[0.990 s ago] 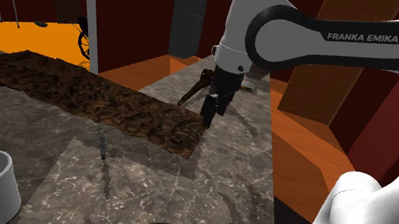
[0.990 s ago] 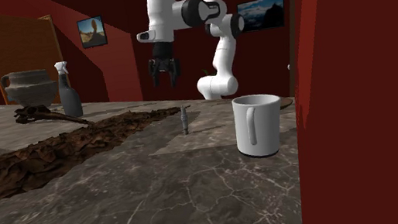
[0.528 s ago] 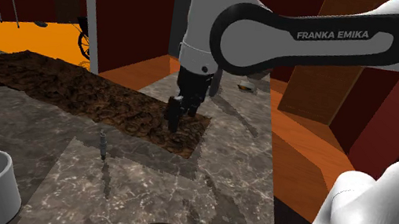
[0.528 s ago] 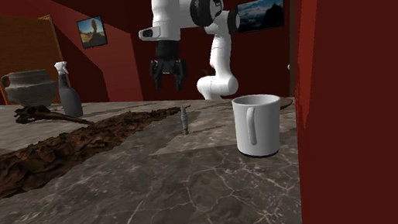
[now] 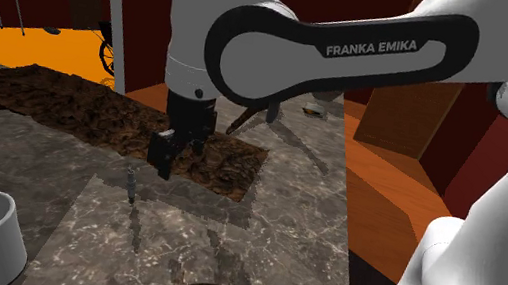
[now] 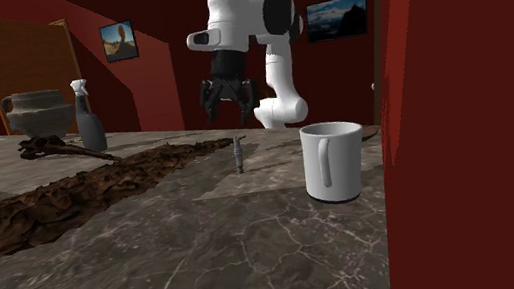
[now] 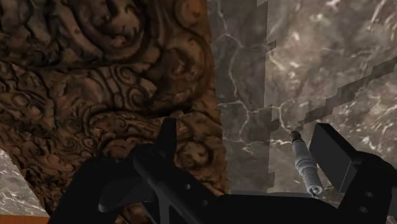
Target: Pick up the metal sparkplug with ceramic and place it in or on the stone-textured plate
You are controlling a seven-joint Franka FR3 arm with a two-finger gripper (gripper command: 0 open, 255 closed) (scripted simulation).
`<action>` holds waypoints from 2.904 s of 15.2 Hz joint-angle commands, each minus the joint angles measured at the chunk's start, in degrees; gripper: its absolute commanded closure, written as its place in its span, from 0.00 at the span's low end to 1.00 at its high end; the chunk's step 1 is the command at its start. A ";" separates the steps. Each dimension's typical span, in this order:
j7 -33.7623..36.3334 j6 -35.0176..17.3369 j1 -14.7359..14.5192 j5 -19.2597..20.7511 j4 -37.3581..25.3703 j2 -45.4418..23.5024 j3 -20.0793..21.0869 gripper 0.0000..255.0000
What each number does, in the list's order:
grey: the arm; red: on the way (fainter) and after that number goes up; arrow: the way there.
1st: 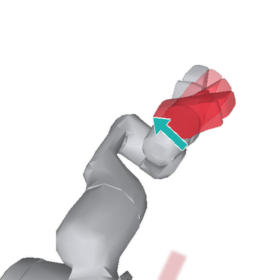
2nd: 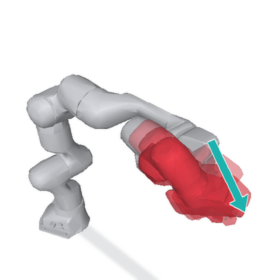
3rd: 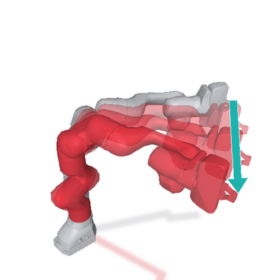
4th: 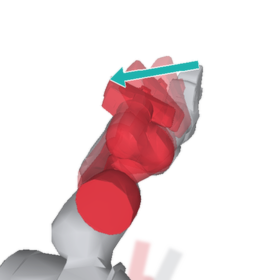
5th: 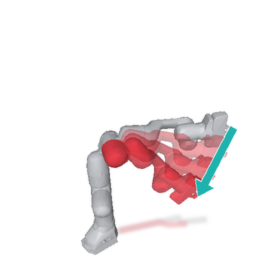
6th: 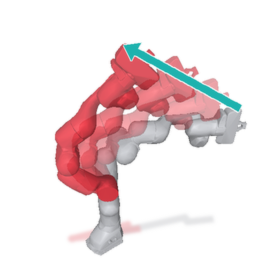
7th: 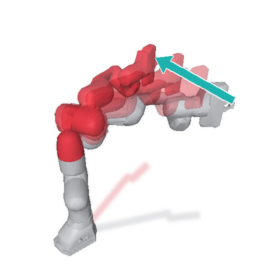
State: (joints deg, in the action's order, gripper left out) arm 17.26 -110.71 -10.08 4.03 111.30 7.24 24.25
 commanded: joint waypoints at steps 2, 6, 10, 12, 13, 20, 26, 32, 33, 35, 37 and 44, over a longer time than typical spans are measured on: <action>3.50 0.21 -1.16 3.28 -5.83 -5.86 2.30 0.00; 7.60 1.25 -3.55 7.81 -13.18 -13.02 4.31 0.00; 7.96 -1.56 -3.47 8.32 -10.98 -13.72 4.07 0.00; 8.17 -2.93 -3.42 8.64 -9.97 -14.15 3.97 0.00; 8.28 -3.61 -3.40 8.81 -9.48 -14.38 3.92 0.00; 8.35 -4.01 -3.39 8.91 -9.21 -14.52 3.89 0.00; 8.35 -4.00 -3.39 8.91 -9.21 -14.52 3.89 1.00; 8.19 -3.29 -3.39 8.78 -9.84 -14.40 3.92 1.00; 8.03 -2.56 -3.40 8.67 -10.49 -14.30 3.94 1.00; 7.74 -1.10 -3.42 8.46 -11.83 -14.14 3.99 1.00; 7.47 0.38 -3.46 8.30 -13.24 -14.03 4.04 1.00; 6.69 5.72 -3.69 8.04 -18.70 -14.11 4.20 1.00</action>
State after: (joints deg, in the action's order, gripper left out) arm 24.16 -105.65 -13.82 12.23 93.08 -7.08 28.46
